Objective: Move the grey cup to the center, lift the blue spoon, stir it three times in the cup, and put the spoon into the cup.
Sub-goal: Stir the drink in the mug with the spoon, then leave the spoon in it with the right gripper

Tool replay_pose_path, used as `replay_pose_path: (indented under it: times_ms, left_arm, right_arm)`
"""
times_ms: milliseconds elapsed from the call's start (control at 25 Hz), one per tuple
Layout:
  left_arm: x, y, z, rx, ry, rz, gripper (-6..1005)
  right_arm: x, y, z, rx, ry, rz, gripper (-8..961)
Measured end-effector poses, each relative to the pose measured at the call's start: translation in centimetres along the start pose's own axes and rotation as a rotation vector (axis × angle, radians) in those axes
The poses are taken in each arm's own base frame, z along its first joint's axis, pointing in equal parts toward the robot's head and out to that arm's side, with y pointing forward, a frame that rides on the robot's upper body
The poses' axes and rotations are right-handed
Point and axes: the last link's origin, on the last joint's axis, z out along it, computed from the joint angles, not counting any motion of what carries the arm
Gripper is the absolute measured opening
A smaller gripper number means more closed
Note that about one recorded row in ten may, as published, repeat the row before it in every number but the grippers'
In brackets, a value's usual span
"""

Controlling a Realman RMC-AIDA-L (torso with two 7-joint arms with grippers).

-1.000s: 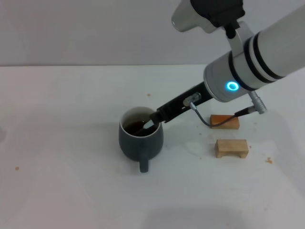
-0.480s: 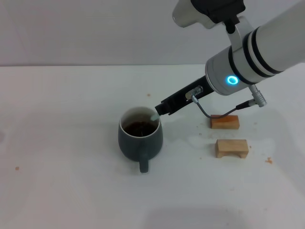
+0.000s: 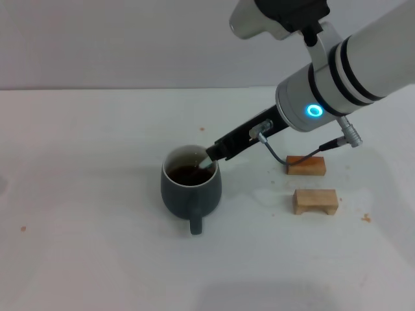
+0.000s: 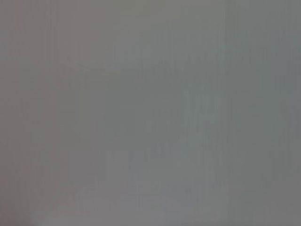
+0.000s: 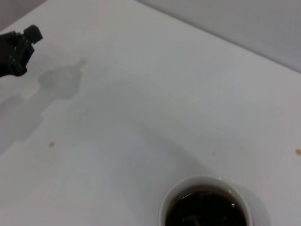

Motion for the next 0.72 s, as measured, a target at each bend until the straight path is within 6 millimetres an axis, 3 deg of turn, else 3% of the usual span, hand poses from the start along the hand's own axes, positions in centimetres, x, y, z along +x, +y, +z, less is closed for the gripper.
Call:
replay_pose_path:
  times_ms: [400,720]
  left_arm:
    - [0.0,0.0,-0.1,0.001,0.003,-0.005,-2]
    - [0.0,0.0,-0.1,0.0,0.004,-0.004,-2]
  right_arm:
    - [-0.3,-1.2,0.2,0.045,-0.009,0.011,227]
    - [0.2,-0.3,-0.1,0.017,0.025,-0.008,232]
